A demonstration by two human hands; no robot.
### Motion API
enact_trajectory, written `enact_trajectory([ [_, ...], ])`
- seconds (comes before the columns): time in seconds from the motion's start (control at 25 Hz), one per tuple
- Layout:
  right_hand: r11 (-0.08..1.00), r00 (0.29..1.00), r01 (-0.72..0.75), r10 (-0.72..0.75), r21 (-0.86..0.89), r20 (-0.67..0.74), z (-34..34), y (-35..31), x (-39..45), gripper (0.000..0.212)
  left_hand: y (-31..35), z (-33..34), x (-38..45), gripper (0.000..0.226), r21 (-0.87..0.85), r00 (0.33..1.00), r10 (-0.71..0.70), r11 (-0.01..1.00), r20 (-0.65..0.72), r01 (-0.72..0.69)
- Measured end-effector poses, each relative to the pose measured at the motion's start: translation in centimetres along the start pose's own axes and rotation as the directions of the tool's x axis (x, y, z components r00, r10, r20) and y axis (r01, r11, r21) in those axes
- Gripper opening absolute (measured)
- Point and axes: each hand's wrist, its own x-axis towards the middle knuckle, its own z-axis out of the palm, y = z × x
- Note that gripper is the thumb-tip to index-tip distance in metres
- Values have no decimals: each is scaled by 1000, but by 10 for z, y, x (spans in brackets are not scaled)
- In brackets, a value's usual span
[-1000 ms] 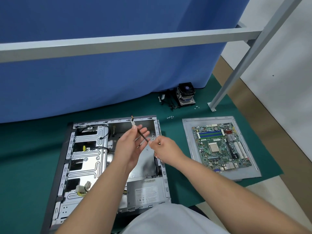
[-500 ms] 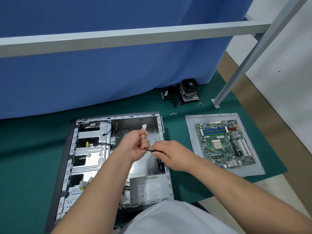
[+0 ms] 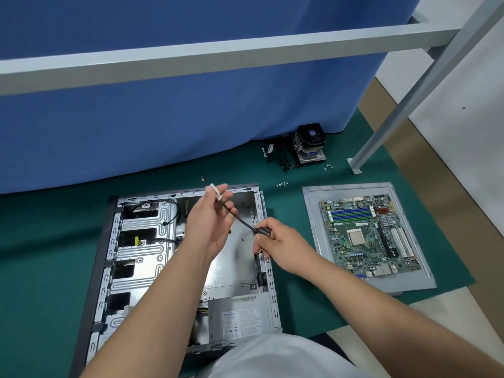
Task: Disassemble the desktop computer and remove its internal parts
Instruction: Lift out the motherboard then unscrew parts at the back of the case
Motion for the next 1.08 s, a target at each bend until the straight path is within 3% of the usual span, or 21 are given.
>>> enact_trajectory([
  [0.12, 1000, 1000, -23, 23, 1, 10, -2, 1, 6, 6, -4, 3, 7, 39, -83, 999, 48, 995, -11, -48],
  [0.36, 999, 999, -40, 40, -1, 15, 6, 4, 10, 3, -4, -2, 17, 40, 51, 993, 83, 996, -84, -79],
  [0.48, 999, 998, -50, 50, 6, 27, 9, 3, 9, 2, -5, -6, 16, 29, 118, 991, 111, 988, -80, -101],
  [0.72, 997, 997, -68, 69, -32, 37, 12, 5, -1, 5, 2, -15, 16, 25, 0, 992, 102, 995, -78, -102],
  [1.08, 997, 997, -78, 78, -22, 22, 11, 8, -11, 6, -6, -28, 23, 23, 119, 987, 54, 992, -152, -36],
])
